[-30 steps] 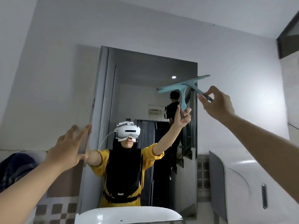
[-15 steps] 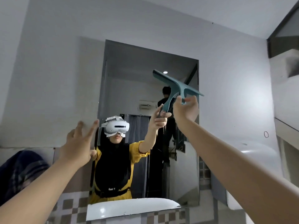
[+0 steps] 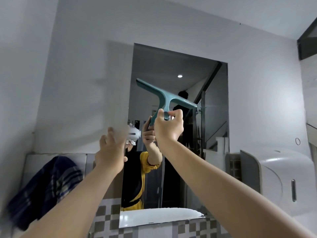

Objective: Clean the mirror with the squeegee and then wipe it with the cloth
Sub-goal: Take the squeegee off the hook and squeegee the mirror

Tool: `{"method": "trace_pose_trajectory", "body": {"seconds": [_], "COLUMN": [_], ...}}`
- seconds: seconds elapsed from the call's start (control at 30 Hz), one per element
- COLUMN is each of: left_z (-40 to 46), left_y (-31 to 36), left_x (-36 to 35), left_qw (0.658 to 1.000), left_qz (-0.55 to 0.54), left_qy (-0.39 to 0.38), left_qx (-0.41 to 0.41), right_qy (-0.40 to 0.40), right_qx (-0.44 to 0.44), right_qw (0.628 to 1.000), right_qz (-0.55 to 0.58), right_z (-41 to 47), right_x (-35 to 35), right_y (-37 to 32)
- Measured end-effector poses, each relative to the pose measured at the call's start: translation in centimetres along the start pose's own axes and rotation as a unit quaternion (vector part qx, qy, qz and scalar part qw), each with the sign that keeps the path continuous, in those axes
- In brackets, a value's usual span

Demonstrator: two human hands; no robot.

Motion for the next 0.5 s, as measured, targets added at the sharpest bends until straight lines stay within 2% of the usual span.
{"method": "trace_pose_trajectory", "body": {"seconds": [0.17, 0.23, 0.37, 0.5], "left_z": [-0.1, -0.2, -0.2, -0.1], "left_y": [-0.1, -0.1, -0.3, -0.4], "left_x": [0.0, 0.0, 0.0, 0.0], "left_qw": [1.000, 1.000, 1.000, 0.999], "left_qz": [-0.014, -0.013, -0.021, -0.037], "left_qy": [-0.006, -0.003, -0.007, -0.013], "left_qx": [-0.005, -0.009, -0.019, -0.026], "right_qy": [-0.061, -0.062, -0.069, -0.086], "right_qx": [0.049, 0.069, 0.106, 0.163], "right_qw": [0.995, 0.991, 0.977, 0.942], "right_qz": [-0.067, -0.093, -0.170, -0.279], "right_z": [-2.0, -2.2, -1.2, 0.7], "right_x": [-2.4, -2.4, 0.1, 4.3], "right_y": [0.7, 0.9, 1.7, 2.0]}}
Point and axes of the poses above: each hand's wrist, its own z-axis towards the middle knuckle, its own x-axis out of the back of the hand, y = z × x, the point moved 2 cm from there along z, towards the middle knuckle, and after that the axes turned 14 degrees about -y, right-handed, at the moved point
